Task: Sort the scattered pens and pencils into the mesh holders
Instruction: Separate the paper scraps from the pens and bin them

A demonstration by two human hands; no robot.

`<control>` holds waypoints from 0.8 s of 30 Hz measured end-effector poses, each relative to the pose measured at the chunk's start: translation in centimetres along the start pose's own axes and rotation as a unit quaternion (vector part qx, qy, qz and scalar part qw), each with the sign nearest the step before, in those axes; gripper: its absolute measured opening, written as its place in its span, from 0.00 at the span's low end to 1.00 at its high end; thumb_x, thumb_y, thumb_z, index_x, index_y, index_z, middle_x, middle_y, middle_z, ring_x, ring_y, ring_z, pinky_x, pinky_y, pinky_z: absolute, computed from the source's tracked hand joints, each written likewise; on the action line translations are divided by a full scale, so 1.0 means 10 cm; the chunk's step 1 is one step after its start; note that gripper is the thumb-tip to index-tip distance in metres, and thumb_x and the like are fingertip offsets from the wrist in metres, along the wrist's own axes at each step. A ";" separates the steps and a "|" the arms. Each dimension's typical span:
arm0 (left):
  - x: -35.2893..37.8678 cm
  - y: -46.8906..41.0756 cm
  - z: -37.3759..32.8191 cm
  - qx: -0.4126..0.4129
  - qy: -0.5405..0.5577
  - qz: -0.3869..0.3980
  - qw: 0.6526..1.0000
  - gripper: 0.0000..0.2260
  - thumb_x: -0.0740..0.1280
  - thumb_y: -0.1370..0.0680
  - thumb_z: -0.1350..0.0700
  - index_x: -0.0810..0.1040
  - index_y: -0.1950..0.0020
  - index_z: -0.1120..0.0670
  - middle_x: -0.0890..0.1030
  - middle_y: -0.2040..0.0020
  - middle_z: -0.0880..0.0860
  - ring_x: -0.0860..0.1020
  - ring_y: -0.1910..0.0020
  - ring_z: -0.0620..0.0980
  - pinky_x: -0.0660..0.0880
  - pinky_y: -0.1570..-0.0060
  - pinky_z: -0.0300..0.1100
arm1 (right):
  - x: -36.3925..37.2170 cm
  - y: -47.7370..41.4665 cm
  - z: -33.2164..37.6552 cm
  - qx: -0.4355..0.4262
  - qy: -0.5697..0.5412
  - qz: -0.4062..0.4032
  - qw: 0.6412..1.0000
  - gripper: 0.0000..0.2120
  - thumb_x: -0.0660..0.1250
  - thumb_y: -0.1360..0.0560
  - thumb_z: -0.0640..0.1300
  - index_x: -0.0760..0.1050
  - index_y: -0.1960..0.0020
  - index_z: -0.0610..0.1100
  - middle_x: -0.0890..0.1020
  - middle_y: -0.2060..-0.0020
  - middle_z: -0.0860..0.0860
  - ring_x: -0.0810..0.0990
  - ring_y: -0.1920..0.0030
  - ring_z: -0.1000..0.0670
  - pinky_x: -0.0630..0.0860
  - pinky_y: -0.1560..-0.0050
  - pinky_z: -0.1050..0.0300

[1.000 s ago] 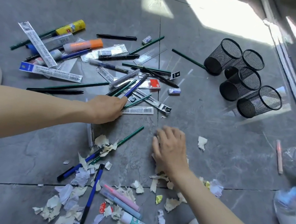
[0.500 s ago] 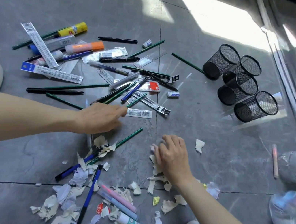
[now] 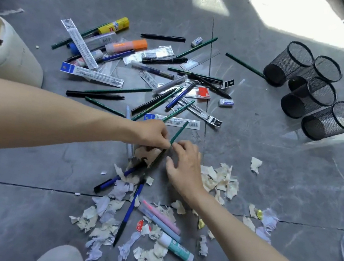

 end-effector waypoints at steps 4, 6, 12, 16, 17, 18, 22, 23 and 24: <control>-0.26 0.06 0.09 -0.015 0.122 -0.063 0.990 0.07 0.67 0.29 0.58 0.77 0.67 0.53 0.75 0.66 0.52 0.70 0.63 0.47 0.66 0.59 0.42 | 0.19 -0.01 0.17 0.025 -0.109 0.066 0.992 0.26 0.57 0.32 0.48 0.69 0.35 0.43 0.71 0.41 0.50 0.65 0.40 0.50 0.63 0.39 0.55; -0.30 0.07 0.14 -0.018 0.162 -0.067 0.984 0.06 0.68 0.29 0.59 0.80 0.67 0.53 0.78 0.63 0.53 0.72 0.61 0.49 0.69 0.55 0.43 | 0.23 -0.02 0.19 0.097 -0.267 0.058 0.957 0.19 0.58 0.33 0.45 0.71 0.43 0.47 0.74 0.52 0.52 0.70 0.49 0.51 0.68 0.47 0.57; -0.37 0.16 0.11 -0.014 0.125 -0.061 0.990 0.05 0.66 0.25 0.60 0.80 0.59 0.55 0.75 0.67 0.50 0.70 0.67 0.45 0.67 0.67 0.33 | 0.25 -0.18 0.13 0.097 -0.159 0.055 0.981 0.13 0.59 0.29 0.33 0.74 0.46 0.38 0.72 0.48 0.47 0.68 0.46 0.48 0.67 0.42 0.54; -0.30 0.31 0.07 0.032 0.007 -0.033 0.999 0.08 0.63 0.26 0.63 0.79 0.51 0.55 0.75 0.60 0.50 0.71 0.64 0.44 0.67 0.62 0.37 | 0.25 -0.20 0.15 0.066 -0.066 0.050 0.994 0.10 0.63 0.25 0.44 0.75 0.47 0.39 0.70 0.41 0.47 0.63 0.39 0.46 0.64 0.37 0.52; -0.27 0.34 0.11 0.040 -0.041 -0.029 0.998 0.06 0.65 0.27 0.63 0.78 0.53 0.55 0.75 0.60 0.51 0.70 0.64 0.45 0.66 0.63 0.38 | 0.29 -0.20 0.21 0.049 -0.049 0.050 0.996 0.13 0.64 0.25 0.47 0.76 0.46 0.40 0.69 0.40 0.47 0.63 0.39 0.46 0.65 0.37 0.52; -0.26 0.36 0.19 0.040 -0.098 -0.032 0.994 0.04 0.67 0.27 0.62 0.76 0.54 0.55 0.74 0.59 0.51 0.71 0.63 0.46 0.66 0.64 0.39 | 0.33 -0.20 0.26 0.031 -0.032 0.052 0.998 0.15 0.65 0.25 0.49 0.75 0.44 0.41 0.68 0.39 0.47 0.63 0.38 0.46 0.65 0.37 0.52; -0.38 0.42 0.54 0.002 -0.188 -0.101 0.977 0.07 0.66 0.26 0.60 0.68 0.56 0.53 0.74 0.56 0.54 0.75 0.52 0.56 0.69 0.57 0.44 | 0.46 -0.23 0.44 0.004 0.012 0.054 0.998 0.10 0.65 0.27 0.44 0.74 0.47 0.42 0.68 0.45 0.45 0.65 0.44 0.45 0.69 0.44 0.49; -0.41 0.43 0.57 0.000 -0.192 -0.114 0.975 0.07 0.66 0.25 0.60 0.68 0.53 0.54 0.75 0.53 0.55 0.74 0.49 0.57 0.70 0.55 0.46 | 0.47 -0.25 0.47 -0.002 0.008 0.054 0.999 0.08 0.65 0.28 0.41 0.73 0.50 0.41 0.68 0.47 0.45 0.67 0.47 0.44 0.71 0.47 0.48; -0.42 0.44 0.60 -0.002 -0.200 -0.113 0.973 0.09 0.67 0.25 0.59 0.69 0.49 0.54 0.75 0.50 0.55 0.74 0.48 0.57 0.70 0.53 0.46 | 0.48 -0.26 0.50 -0.007 0.000 0.060 0.998 0.05 0.65 0.28 0.40 0.73 0.52 0.40 0.68 0.49 0.45 0.68 0.49 0.44 0.72 0.51 0.48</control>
Point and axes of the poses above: each hand's wrist, its own y-axis away from the middle knuckle, its own x-axis out of the palm, z = x × y, the point moved 10 cm from there along -y, towards the middle knuckle
